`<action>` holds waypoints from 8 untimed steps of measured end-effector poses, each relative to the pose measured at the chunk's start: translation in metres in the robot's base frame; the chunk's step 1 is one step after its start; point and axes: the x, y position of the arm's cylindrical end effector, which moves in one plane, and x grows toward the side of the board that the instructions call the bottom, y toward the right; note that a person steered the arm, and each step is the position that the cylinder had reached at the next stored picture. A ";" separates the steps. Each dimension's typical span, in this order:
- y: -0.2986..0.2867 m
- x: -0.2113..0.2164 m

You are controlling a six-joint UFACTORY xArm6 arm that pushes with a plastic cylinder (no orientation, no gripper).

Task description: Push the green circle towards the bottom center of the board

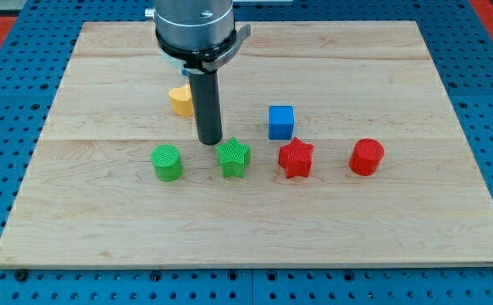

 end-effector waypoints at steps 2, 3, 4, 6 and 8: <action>-0.055 0.030; -0.055 0.031; -0.064 0.015; -0.086 0.057; -0.014 0.062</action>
